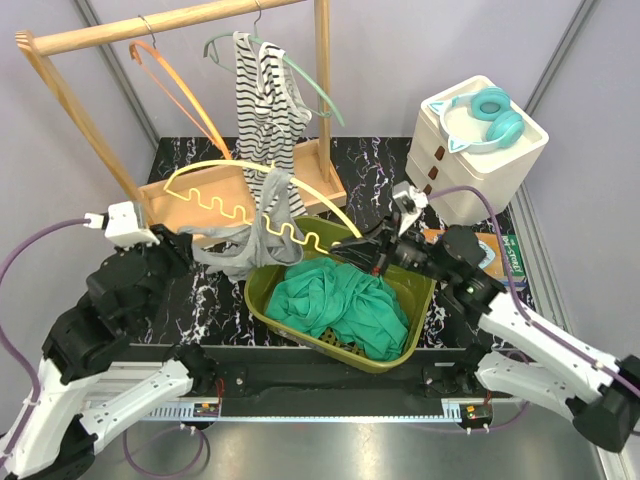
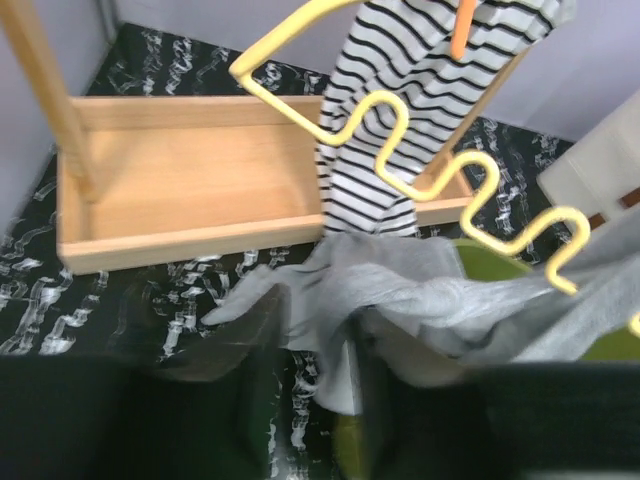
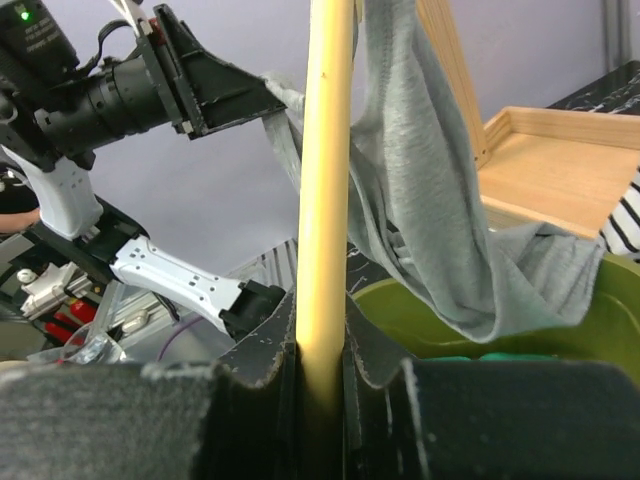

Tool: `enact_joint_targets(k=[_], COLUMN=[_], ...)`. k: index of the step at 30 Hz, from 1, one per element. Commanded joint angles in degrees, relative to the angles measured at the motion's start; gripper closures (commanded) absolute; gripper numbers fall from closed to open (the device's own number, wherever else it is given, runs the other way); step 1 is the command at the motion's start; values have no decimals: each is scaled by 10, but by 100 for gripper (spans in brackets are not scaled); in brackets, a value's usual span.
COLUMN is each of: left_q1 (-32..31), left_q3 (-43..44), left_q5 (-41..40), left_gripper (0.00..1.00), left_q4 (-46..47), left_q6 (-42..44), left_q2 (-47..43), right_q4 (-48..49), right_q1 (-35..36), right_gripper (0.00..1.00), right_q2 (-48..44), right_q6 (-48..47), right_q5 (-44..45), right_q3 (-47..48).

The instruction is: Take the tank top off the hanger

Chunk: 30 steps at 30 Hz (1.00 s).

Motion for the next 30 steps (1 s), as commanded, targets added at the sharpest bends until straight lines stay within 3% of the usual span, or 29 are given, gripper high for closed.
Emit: enact_joint_targets(k=[1, 3, 10, 15, 20, 30], left_q1=[2, 2, 2, 2, 2, 2], left_q3=[8, 17, 76, 107, 99, 50], left_q5=[-24, 9, 169, 174, 33, 196], left_gripper=[41, 27, 14, 13, 12, 19], left_q4=[-50, -58, -26, -15, -70, 113], left_q6=[-21, -27, -80, -96, -111, -177], left_q2=[-24, -36, -50, -50, -64, -71], right_q4=[171, 186, 186, 179, 163, 158], right_q1=[4, 5, 20, 25, 27, 33], right_gripper=[100, 100, 100, 100, 100, 100], right_q2=[50, 67, 94, 102, 91, 107], right_q6=[26, 28, -3, -10, -18, -45], right_q5=[-37, -46, -40, -31, -24, -71], right_q3=[58, 61, 47, 48, 51, 36])
